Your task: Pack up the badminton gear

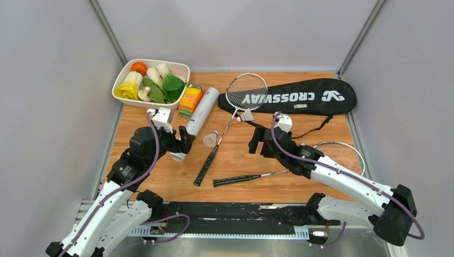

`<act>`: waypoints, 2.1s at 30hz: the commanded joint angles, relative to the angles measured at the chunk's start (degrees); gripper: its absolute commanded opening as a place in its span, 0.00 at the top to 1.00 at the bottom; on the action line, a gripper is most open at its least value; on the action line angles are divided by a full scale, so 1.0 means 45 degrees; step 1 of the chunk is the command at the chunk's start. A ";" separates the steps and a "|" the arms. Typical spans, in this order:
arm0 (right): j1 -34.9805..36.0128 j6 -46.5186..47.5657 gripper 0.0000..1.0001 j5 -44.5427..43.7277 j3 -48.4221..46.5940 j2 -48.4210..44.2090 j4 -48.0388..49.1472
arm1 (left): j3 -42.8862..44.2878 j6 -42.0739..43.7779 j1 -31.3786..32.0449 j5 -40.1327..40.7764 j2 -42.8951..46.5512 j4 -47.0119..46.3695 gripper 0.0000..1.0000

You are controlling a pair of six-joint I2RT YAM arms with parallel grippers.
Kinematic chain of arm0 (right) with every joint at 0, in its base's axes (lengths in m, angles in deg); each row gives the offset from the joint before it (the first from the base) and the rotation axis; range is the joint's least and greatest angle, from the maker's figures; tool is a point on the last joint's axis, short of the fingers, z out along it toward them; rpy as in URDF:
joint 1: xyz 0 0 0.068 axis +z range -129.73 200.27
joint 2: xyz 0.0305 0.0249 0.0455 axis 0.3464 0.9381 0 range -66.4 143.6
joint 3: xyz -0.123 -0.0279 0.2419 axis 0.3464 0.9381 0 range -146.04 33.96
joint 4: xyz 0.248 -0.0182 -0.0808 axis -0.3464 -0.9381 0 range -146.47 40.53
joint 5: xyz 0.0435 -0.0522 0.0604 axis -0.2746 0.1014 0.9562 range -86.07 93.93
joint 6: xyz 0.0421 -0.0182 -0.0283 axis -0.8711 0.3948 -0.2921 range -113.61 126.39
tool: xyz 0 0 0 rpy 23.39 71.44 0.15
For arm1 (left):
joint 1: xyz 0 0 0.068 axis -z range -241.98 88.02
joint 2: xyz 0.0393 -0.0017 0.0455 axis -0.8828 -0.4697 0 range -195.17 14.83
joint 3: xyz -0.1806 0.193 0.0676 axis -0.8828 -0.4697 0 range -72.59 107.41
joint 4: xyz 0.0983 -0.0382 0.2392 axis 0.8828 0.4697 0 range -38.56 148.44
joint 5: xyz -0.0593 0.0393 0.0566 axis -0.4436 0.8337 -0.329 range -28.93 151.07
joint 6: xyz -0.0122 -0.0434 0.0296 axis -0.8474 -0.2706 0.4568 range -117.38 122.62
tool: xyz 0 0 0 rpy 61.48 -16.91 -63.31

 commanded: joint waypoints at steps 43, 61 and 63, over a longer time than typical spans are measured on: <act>0.0013 0.3945 0.00 0.3740 0.1457 -0.6162 0.3595 | 0.8091 0.2470 -0.1612 0.1555 -1.5145 0.2139 0.18; 0.0022 0.3665 0.00 0.3644 0.1442 -0.5936 0.3548 | 0.7827 0.2372 -0.1613 0.1134 -1.6256 0.2437 0.29; 0.0022 0.3603 0.00 0.3637 0.1444 -0.5927 0.3551 | 0.7885 0.2308 -0.1617 0.0945 -1.6238 0.2540 0.32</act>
